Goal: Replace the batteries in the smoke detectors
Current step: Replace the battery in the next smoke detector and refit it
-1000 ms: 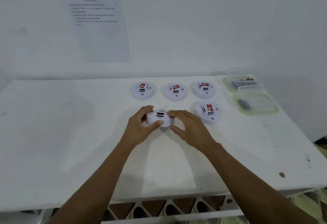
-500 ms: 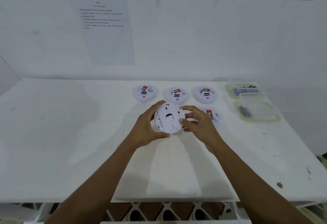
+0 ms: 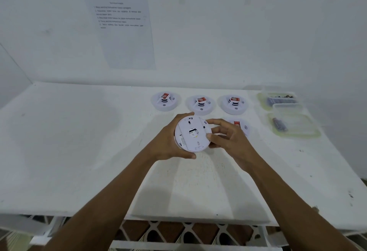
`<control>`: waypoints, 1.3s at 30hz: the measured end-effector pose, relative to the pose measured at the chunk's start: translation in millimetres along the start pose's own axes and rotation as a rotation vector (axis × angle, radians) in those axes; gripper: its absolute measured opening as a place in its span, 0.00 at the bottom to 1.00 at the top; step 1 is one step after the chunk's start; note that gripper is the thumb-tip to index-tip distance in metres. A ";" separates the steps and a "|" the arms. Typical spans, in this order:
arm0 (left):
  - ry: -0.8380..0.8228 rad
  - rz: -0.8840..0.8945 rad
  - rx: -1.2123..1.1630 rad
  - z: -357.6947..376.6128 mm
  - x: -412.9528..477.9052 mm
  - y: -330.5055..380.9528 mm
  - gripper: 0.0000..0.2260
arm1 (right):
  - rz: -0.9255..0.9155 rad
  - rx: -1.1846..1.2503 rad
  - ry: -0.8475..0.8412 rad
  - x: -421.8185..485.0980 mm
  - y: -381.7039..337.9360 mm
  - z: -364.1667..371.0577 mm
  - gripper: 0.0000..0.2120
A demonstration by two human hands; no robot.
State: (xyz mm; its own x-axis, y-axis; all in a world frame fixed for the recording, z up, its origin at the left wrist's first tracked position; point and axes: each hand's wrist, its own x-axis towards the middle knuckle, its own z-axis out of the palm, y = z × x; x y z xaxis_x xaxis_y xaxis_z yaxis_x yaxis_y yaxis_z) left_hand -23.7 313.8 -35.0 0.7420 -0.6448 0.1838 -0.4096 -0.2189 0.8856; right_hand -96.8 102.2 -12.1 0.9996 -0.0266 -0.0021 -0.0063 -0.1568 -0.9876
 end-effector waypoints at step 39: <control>0.241 -0.055 0.124 -35.0 -16.2 -34.3 0.45 | -0.367 -0.582 0.051 43.1 -24.9 9.2 0.18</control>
State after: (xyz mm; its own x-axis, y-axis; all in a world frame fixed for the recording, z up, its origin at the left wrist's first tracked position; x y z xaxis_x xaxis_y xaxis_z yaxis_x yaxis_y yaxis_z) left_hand -3.1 357.4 -53.4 0.8635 -0.4400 0.2465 -0.4165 -0.3464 0.8405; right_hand -53.3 114.1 10.9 0.9375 0.0854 0.3375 0.3050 -0.6689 -0.6779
